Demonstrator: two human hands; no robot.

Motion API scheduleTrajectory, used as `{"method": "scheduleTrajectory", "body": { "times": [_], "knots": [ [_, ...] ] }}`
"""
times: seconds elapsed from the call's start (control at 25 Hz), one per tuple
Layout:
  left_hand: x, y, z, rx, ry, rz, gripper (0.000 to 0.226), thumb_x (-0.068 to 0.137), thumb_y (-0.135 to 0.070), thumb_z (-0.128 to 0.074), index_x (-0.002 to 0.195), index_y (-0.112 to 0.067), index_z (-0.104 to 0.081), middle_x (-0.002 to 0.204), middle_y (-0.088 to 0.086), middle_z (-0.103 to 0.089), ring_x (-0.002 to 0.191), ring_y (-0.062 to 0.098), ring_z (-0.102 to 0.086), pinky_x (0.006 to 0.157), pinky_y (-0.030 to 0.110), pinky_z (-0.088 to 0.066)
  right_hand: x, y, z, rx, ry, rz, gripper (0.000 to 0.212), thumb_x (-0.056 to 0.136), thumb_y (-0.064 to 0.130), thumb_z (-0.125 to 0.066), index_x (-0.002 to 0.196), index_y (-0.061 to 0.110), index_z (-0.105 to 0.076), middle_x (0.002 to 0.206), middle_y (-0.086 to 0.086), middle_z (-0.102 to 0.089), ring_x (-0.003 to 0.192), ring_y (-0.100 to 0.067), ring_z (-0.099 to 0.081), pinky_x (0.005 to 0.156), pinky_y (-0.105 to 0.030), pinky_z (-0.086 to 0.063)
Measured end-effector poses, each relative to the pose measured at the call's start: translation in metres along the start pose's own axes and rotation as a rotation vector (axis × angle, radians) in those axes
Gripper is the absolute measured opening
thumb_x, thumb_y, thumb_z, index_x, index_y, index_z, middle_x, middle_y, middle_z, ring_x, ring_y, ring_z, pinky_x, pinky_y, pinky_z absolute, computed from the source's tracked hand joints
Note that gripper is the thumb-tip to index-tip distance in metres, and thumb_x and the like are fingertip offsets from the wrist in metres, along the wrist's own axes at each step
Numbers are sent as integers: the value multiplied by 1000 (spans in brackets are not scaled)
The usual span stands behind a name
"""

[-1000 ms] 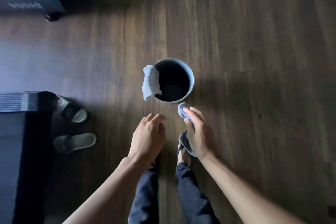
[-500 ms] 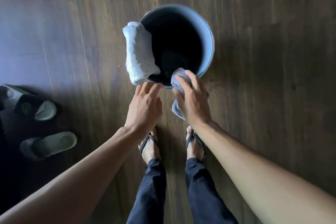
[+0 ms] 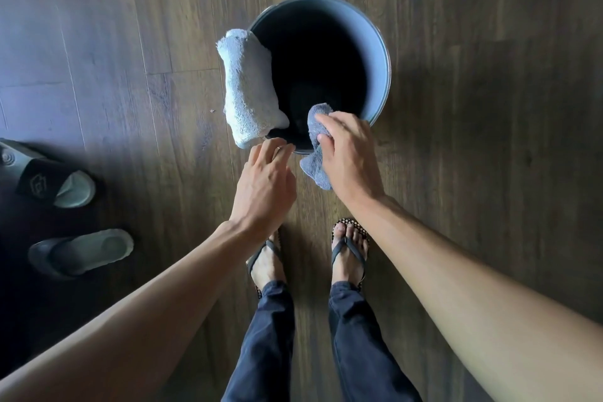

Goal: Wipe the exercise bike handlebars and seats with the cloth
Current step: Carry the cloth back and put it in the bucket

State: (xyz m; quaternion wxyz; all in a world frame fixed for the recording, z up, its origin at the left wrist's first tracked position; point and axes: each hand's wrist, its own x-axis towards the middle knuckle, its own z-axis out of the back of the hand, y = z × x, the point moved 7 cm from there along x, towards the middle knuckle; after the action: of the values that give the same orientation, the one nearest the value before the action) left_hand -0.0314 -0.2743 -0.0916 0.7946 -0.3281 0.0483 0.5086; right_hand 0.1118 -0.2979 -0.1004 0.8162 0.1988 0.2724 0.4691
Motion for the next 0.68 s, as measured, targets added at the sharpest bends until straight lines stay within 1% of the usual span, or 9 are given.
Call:
{"method": "scheduleTrajectory", "body": {
  "times": [0.12, 0.2, 0.28, 0.36, 0.44, 0.52, 0.56, 0.6, 0.68],
  "knots": [
    [0, -2, -1, -14, 16, -7, 42, 93, -3, -54, 134, -5, -58, 135, 9, -54, 122, 28, -47, 103, 35, -40, -2, -6, -4, -9, 150, -19, 38, 95, 18, -65, 132, 14, -62, 138, -4, -53, 127, -26, -49, 106, -36, -42],
    [0, -2, 0, -17, 16, -10, 42, 93, -2, -54, 134, -5, -57, 136, 9, -54, 123, 28, -47, 103, 33, -38, -10, -6, -2, -15, 248, 31, 51, 91, 22, -71, 140, 18, -55, 145, -1, -45, 134, -21, -43, 110, -33, -39],
    [1, -1, 0, -22, 15, -7, 42, 93, -3, -54, 135, -5, -57, 136, 8, -54, 123, 28, -47, 104, 34, -39, -17, -9, 0, -109, 315, 61, 65, 87, 13, -74, 146, 22, -47, 151, 4, -37, 137, -18, -38, 110, -30, -36],
    [0, -2, 1, -22, 16, -16, 41, 93, -2, -55, 134, -5, -58, 135, 9, -54, 122, 29, -48, 102, 37, -42, -18, -9, 1, -209, 307, 103, 73, 81, 0, -73, 146, 22, -46, 150, 4, -39, 135, -20, -40, 109, -33, -37],
    [-2, -3, 1, -16, 19, -30, 42, 92, -1, -56, 134, -4, -57, 135, 10, -55, 122, 29, -48, 101, 39, -44, -12, -5, -3, -292, 313, 153, 70, 81, -2, -72, 143, 20, -49, 145, 2, -46, 130, -23, -44, 107, -35, -34],
    [-2, -2, 1, -8, 15, -41, 44, 91, 0, -56, 135, -4, -56, 137, 10, -54, 124, 30, -48, 101, 40, -45, -3, -5, -7, -349, 373, 164, 64, 86, 6, -71, 143, 22, -48, 142, 2, -50, 127, -23, -44, 105, -32, -28],
    [-2, -2, 0, -5, 14, -43, 44, 91, 0, -56, 135, -3, -56, 137, 10, -54, 124, 30, -48, 101, 41, -45, 3, -6, -8, -350, 410, 148, 63, 87, 9, -70, 144, 23, -48, 141, 2, -50, 127, -23, -44, 104, -32, -27],
    [-2, -1, 0, -2, 12, -44, 45, 91, 0, -56, 136, -4, -56, 138, 10, -54, 124, 30, -49, 101, 42, -46, 7, -7, -7, -336, 436, 119, 62, 88, 10, -70, 145, 23, -48, 141, 1, -51, 126, -23, -44, 104, -32, -28],
    [-2, 0, 0, -7, 8, -42, 46, 91, 0, -55, 137, -3, -55, 139, 11, -53, 126, 30, -48, 103, 42, -45, 13, -7, -4, -291, 424, 71, 58, 89, 8, -69, 143, 21, -51, 138, -1, -52, 123, -25, -45, 105, -35, -34]
  ]
}}
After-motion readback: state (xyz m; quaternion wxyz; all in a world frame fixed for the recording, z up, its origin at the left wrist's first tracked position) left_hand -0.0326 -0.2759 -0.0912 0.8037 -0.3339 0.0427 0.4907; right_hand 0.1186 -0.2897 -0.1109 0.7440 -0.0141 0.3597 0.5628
